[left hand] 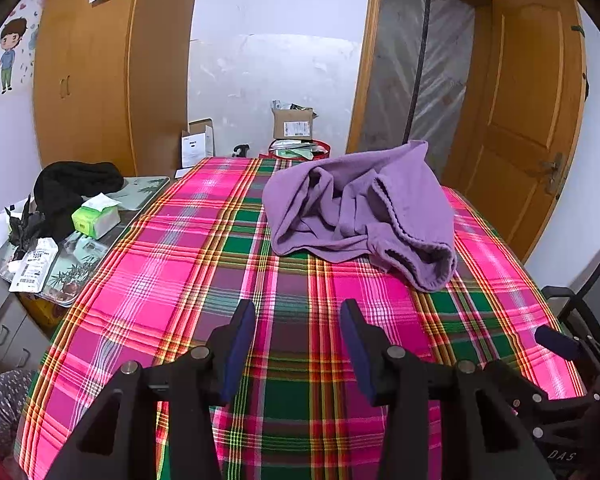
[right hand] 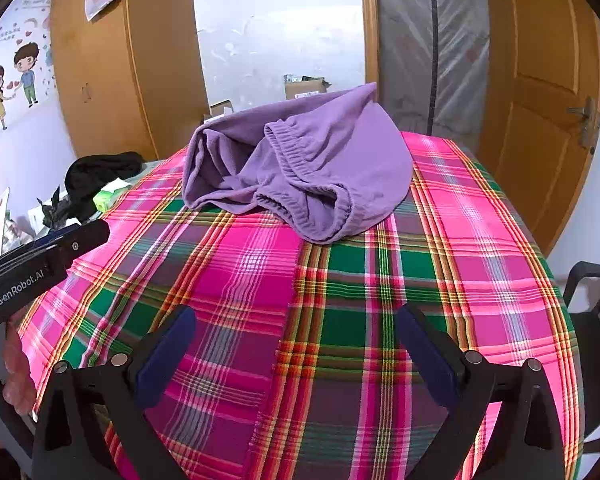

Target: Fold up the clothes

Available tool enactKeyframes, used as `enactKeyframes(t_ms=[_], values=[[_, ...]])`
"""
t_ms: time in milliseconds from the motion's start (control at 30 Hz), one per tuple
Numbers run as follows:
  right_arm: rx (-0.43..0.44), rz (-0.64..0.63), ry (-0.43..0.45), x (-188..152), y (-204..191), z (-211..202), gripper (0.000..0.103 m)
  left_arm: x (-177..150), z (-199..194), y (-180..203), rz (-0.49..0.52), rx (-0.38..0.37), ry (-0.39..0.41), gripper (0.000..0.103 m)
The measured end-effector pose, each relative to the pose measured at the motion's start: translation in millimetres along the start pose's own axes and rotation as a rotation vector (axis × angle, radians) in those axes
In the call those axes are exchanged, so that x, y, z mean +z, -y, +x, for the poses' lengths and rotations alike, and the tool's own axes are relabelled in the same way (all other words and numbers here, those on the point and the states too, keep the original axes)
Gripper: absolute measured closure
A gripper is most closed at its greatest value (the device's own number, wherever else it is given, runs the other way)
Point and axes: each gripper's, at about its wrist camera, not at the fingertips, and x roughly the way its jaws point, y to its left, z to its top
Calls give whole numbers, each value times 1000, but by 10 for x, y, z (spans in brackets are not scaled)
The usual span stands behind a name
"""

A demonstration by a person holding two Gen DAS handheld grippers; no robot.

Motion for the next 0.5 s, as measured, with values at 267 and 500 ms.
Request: enactKeyframes(t_ms=[267, 500], values=[[-25, -2, -4, 20, 23, 13, 3, -14, 92, 19, -7, -12, -53, 57], [-41, -5, -3, 48, 28, 8, 3, -52, 195, 73, 4, -69, -112, 57]])
